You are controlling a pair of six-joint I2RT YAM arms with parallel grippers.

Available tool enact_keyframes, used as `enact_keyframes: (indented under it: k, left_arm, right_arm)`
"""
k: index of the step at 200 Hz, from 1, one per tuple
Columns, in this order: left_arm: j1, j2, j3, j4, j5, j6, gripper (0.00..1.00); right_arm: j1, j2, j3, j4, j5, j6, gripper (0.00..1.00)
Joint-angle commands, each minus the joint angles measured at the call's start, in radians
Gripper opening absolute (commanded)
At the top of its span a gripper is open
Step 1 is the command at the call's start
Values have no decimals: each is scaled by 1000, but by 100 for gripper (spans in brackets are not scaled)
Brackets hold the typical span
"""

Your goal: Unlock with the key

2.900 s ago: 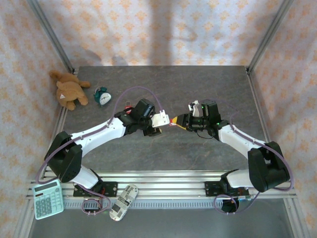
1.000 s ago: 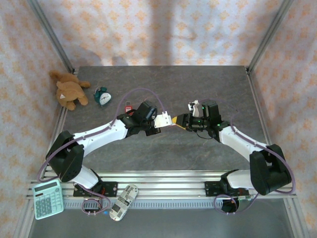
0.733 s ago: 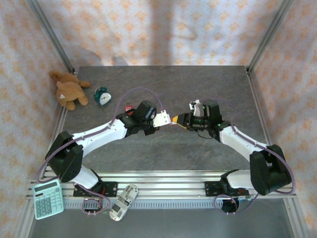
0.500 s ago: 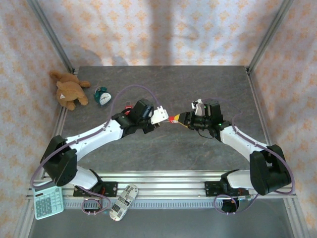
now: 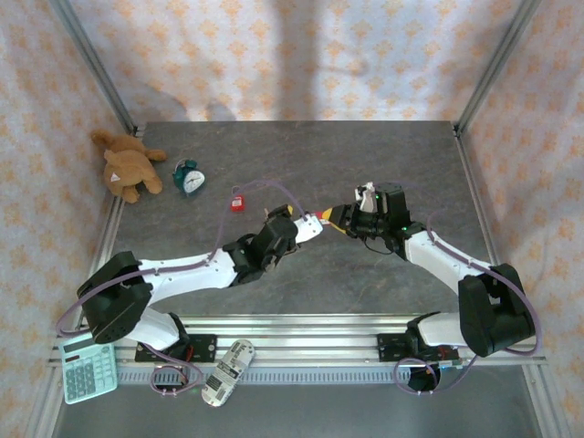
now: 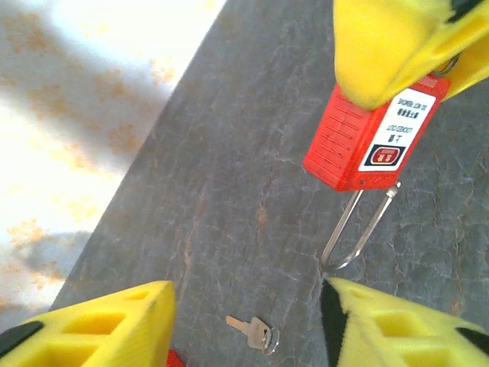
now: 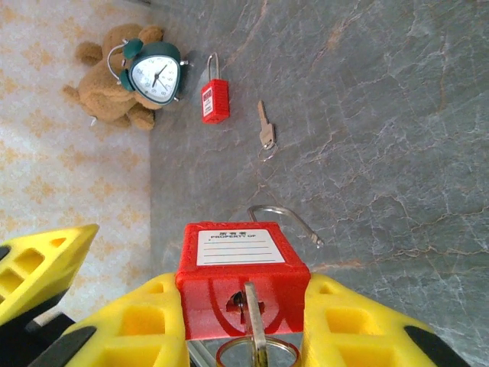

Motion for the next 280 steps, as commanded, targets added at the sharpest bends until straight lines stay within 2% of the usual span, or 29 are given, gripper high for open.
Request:
enact_keyframes:
  k: [1, 19, 30, 73, 147, 181, 223, 259, 280]
  left_arm:
    - [-55, 39, -102, 410, -128, 133, 67]
    - [-95, 128, -171, 707, -170, 263, 79]
    - [-113, 188, -180, 825, -191, 319, 86]
    - [-126, 373, -133, 1118, -243, 441, 91]
    - [-128, 488, -75, 1118, -209, 486, 89]
    - [-128, 482, -81, 1019, -177, 458, 85]
    - [-127, 517, -48, 1006, -164, 490, 86]
    - [-116, 559, -14, 1047, -173, 522, 84]
    - [-109, 567, -6, 1075, -179, 543, 79]
  right_arm:
    - [-1, -11, -1, 52, 30, 46, 22]
    - [-2, -8, -7, 73, 22, 80, 22]
    - [-1, -14, -7, 77, 21, 93, 22]
    - [-2, -34, -23, 69, 11, 123, 22]
    - [-1, -43, -29, 77, -3, 145, 22]
    - [-1, -51, -24, 68, 5, 146, 22]
    - [2, -49, -34, 82, -15, 158, 22]
    - [7, -57, -44, 72, -21, 157, 22]
    - [9, -57, -46, 49, -20, 142, 22]
